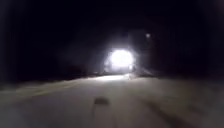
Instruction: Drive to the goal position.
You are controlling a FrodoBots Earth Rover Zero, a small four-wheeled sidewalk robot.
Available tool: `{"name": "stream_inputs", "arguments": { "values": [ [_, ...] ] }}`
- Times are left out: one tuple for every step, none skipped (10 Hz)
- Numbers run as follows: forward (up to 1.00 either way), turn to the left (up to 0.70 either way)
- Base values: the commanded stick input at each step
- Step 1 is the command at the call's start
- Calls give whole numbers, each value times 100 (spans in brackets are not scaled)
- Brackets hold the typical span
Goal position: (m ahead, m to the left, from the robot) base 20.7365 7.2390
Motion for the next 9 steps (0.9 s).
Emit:
{"name": "stream_inputs", "arguments": {
  "values": [
    [85, 0],
    [85, 0],
    [85, 0],
    [85, 0],
    [85, 0],
    [85, 0],
    [85, 0],
    [85, 0],
    [85, 0]
  ]
}}
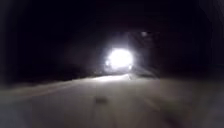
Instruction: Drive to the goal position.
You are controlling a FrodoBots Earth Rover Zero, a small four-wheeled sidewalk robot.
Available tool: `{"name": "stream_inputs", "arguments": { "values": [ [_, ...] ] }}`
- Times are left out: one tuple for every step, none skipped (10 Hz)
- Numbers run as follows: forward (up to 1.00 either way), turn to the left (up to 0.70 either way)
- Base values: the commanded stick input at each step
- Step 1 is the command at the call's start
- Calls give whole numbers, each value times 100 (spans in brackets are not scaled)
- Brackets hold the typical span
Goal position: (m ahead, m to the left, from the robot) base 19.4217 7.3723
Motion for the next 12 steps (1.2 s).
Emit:
{"name": "stream_inputs", "arguments": {
  "values": [
    [85, 0],
    [85, 0],
    [85, 0],
    [85, 0],
    [85, 0],
    [85, 0],
    [85, 0],
    [85, 0],
    [85, 0],
    [85, 0],
    [85, 1],
    [85, 1]
  ]
}}
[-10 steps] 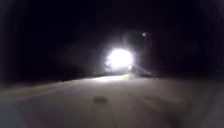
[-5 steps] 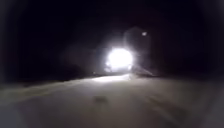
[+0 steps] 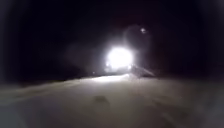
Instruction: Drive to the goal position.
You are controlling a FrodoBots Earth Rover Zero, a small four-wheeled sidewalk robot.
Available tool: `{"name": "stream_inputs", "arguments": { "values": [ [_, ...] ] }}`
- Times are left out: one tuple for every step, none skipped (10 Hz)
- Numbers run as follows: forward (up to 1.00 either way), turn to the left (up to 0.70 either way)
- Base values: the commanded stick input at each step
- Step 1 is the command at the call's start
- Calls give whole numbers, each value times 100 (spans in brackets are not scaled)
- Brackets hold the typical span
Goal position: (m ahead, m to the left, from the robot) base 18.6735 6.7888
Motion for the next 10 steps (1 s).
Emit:
{"name": "stream_inputs", "arguments": {
  "values": [
    [85, 0],
    [85, 8],
    [85, 23],
    [85, 25],
    [85, 25],
    [85, 13],
    [85, 0],
    [85, 0],
    [85, 0],
    [85, 0]
  ]
}}
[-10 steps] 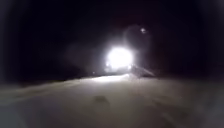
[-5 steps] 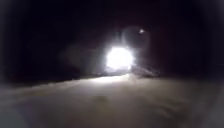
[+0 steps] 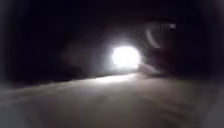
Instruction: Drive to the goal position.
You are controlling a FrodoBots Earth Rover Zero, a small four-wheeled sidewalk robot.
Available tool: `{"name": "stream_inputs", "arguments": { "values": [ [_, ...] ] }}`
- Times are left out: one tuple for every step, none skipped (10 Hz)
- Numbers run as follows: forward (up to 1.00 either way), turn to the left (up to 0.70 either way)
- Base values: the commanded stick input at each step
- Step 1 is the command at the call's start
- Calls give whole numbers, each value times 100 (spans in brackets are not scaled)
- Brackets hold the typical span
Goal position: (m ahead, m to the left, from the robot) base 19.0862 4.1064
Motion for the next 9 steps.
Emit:
{"name": "stream_inputs", "arguments": {
  "values": [
    [85, 0],
    [85, 0],
    [85, 0],
    [85, 0],
    [85, 0],
    [85, 0],
    [85, 0],
    [85, 0],
    [85, 0]
  ]
}}
